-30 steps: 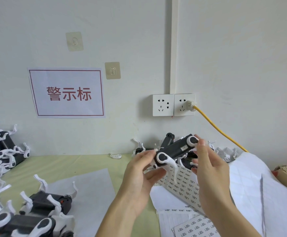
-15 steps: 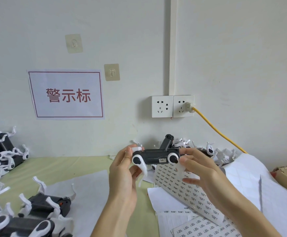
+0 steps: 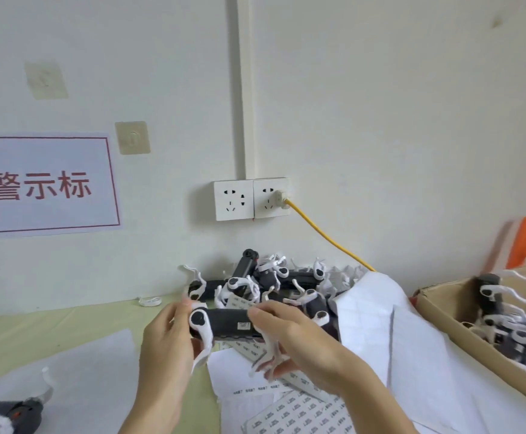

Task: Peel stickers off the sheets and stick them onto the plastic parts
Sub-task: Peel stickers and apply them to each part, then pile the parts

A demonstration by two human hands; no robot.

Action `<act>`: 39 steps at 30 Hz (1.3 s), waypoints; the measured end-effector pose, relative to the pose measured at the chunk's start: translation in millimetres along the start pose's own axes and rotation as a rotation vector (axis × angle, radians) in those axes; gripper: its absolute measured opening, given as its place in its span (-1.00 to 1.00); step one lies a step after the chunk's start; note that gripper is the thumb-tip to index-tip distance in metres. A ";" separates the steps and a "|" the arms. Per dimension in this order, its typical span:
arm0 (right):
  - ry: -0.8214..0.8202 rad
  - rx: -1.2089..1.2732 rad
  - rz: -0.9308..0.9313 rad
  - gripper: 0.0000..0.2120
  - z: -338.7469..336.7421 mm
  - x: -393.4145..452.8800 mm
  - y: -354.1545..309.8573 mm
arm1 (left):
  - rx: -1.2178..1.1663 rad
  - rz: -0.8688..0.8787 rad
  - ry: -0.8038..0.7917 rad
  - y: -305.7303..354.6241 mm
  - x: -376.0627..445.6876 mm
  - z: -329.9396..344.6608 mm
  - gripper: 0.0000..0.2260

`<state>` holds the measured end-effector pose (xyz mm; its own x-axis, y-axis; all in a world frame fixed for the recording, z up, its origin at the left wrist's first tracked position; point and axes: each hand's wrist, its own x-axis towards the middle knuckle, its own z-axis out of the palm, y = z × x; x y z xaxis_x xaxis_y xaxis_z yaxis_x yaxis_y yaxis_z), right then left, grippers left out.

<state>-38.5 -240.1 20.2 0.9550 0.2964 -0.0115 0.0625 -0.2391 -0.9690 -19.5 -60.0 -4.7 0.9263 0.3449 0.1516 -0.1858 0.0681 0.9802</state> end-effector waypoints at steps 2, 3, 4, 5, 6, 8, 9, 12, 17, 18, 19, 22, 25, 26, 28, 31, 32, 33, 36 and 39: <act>0.051 -0.009 -0.020 -0.64 -7.5 0.1 0.1 | -0.103 -0.067 -0.097 0.7 -4.3 -2.9 -0.73; 0.096 0.021 -0.023 -0.60 -17.8 -2.1 1.7 | -0.182 -0.126 -0.152 1.1 -7.7 0.7 -0.74; 0.121 0.085 -0.019 -0.58 -27.9 -3.7 3.0 | -0.236 -0.169 -0.202 1.2 -10.7 1.8 -0.74; 0.146 0.170 -0.006 -0.58 -37.8 -4.9 3.5 | -0.237 -0.185 -0.247 0.3 -13.0 2.1 -0.73; 0.204 0.253 0.003 -0.61 -50.9 -8.9 4.9 | -0.200 -0.192 -0.284 -0.6 -16.4 6.6 -0.73; 0.409 0.449 0.001 -0.70 -79.0 -18.6 9.8 | -0.118 -0.202 -0.322 -2.5 -20.0 16.6 -0.73; 0.551 0.597 -0.030 -0.74 -93.1 -23.4 13.3 | -0.087 -0.204 -0.346 -2.8 -23.2 20.5 -0.73; 1.017 1.114 -0.318 -0.76 -135.4 -37.9 25.0 | 0.003 -0.220 -0.387 -5.1 -27.1 27.6 -0.73; 1.279 1.033 -0.433 -0.76 -171.6 -52.1 41.7 | 0.135 -0.230 -0.426 -11.5 -24.1 33.3 -0.73; 1.258 0.907 -0.345 -0.75 -168.0 -49.7 40.3 | 0.184 -0.193 -0.424 -13.5 -25.9 34.5 -0.76; 1.213 0.801 -0.267 -0.72 -162.2 -45.6 38.4 | 0.245 -0.137 -0.417 -15.5 -28.3 35.4 -0.78; 1.004 0.542 -0.111 -0.74 -132.2 -31.6 31.3 | 0.445 0.019 -0.435 -14.0 -32.7 41.4 -0.79; 0.773 0.235 -0.053 -0.72 -90.8 -15.0 26.0 | 0.730 0.183 -0.528 -3.0 -19.3 39.0 -0.78; 0.705 0.136 -0.057 -0.72 -77.3 -9.4 24.0 | 0.837 0.244 -0.543 0.7 -10.3 35.2 -0.80; 0.581 -0.043 -0.083 -0.71 -50.9 2.4 20.4 | 1.050 0.323 -0.563 9.3 13.3 21.5 -0.84; 0.449 -0.222 -0.128 -0.71 -19.7 14.9 20.2 | 1.389 0.322 -0.551 29.3 55.7 -12.3 -0.74; 0.424 -0.271 -0.147 -0.71 -12.6 18.6 22.3 | 1.488 0.291 -0.553 37.6 69.0 -26.1 -0.70; 0.408 -0.309 -0.160 -0.71 -7.0 21.5 24.2 | 1.583 0.241 -0.564 45.6 81.6 -40.8 -0.65; 0.393 -0.362 -0.181 -0.72 1.9 27.5 29.1 | 1.835 -0.099 -0.634 68.2 108.7 -80.3 -0.31; 0.383 -0.413 -0.203 -0.73 5.4 31.3 31.5 | 1.848 -0.540 -0.722 82.0 119.5 -113.1 -0.18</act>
<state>-8.2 -233.3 -12.0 0.9440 0.0379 0.3277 0.2889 -0.5748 -0.7656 38.9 92.7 79.4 0.7828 0.2334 -0.5769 0.1445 -0.9698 -0.1964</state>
